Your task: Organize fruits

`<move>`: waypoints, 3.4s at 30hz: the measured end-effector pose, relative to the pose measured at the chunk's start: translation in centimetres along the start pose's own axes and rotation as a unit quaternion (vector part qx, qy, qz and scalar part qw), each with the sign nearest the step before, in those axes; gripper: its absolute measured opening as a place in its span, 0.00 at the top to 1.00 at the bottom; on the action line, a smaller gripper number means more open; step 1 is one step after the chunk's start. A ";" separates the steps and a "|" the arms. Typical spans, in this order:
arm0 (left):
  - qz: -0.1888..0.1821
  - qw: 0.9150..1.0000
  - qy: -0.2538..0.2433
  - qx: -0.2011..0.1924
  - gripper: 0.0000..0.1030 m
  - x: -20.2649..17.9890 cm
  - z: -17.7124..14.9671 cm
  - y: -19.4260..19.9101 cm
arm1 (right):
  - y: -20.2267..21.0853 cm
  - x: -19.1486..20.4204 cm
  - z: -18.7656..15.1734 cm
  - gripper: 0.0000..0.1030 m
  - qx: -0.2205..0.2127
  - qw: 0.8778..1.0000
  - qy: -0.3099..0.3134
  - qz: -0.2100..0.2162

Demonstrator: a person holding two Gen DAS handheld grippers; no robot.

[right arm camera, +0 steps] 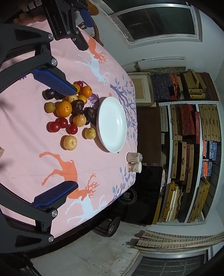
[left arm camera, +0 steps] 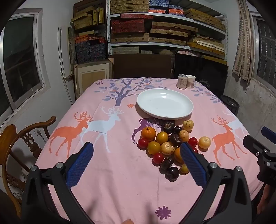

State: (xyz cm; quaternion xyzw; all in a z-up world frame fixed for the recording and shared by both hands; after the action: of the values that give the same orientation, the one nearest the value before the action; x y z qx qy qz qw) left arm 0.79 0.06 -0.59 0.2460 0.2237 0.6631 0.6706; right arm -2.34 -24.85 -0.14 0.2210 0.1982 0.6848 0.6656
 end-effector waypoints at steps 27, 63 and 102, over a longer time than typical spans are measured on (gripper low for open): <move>0.000 1.000 -0.007 -0.002 0.04 0.0 0.3 0.5 | -0.6 -0.3 0.0 0.03 0.007 1.000 -0.012 -0.016; -0.001 1.000 -0.006 0.006 0.04 -0.2 -0.9 -0.8 | -1.1 -0.2 -0.4 0.03 0.015 1.000 -0.011 -0.015; -0.001 1.000 -0.005 0.010 0.04 -0.2 -0.9 -1.0 | -1.6 0.1 -0.9 0.03 0.019 1.000 -0.009 -0.014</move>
State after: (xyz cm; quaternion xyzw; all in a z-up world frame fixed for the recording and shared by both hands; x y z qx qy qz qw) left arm 0.97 -0.13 -1.94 0.2553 0.2274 0.6588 0.6702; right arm -1.54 -24.71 -1.84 0.2370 0.2084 0.6697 0.6722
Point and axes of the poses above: each gripper's, at about its wrist camera, not at the fingertips, and y roughly against the way its jaws point, x to its left, z to its top, the point moved 1 cm from there along -y, roughly the way its jaws point, and after that the axes turned 2 degrees about x, right-handed, at the moved point
